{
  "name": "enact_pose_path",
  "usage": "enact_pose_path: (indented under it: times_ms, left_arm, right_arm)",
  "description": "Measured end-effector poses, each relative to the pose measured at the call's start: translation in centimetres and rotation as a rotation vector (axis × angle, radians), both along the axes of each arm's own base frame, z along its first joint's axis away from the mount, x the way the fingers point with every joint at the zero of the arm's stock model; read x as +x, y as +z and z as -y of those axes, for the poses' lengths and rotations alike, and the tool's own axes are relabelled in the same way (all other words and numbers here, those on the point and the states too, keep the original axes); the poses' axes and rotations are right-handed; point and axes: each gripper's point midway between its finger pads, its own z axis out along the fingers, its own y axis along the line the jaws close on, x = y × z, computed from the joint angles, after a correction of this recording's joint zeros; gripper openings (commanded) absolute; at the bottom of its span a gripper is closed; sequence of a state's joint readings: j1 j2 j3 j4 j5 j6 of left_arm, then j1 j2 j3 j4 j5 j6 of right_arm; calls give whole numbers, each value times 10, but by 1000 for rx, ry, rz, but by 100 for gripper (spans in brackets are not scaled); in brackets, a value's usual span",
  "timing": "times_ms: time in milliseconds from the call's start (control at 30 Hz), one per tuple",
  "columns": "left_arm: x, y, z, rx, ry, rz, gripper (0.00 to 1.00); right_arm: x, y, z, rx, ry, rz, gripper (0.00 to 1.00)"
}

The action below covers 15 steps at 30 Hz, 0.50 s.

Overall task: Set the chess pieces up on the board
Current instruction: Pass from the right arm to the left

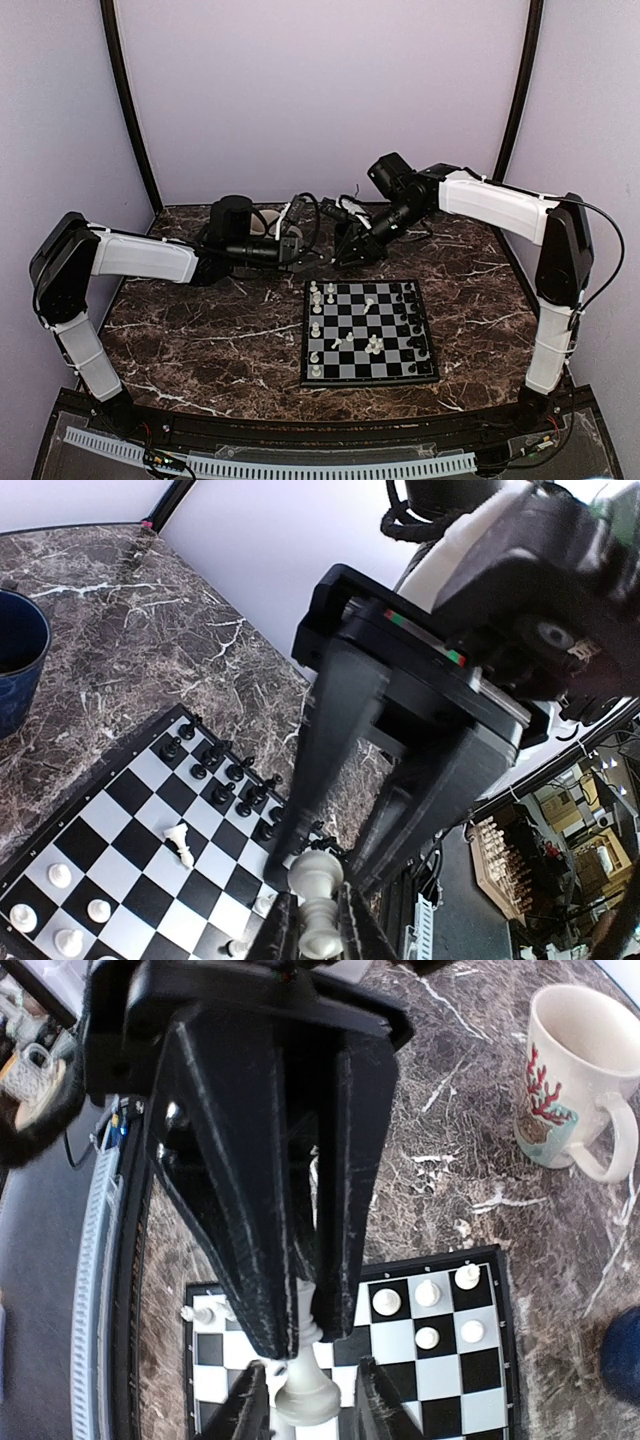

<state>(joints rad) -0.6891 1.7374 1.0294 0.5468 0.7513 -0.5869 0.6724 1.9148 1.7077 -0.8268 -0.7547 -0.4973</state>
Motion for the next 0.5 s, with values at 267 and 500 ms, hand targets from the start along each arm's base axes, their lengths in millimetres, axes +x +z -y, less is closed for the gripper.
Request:
enact_pose_path:
  times_ms: [267,500]
  left_arm:
    - [0,-4,0,37,-10,30,13]
    - [10,-10,4,195,13,162,13]
  right_arm:
    - [-2,-7,18,-30,-18,27,50]
    - [4,8,75,2,-131,82,51]
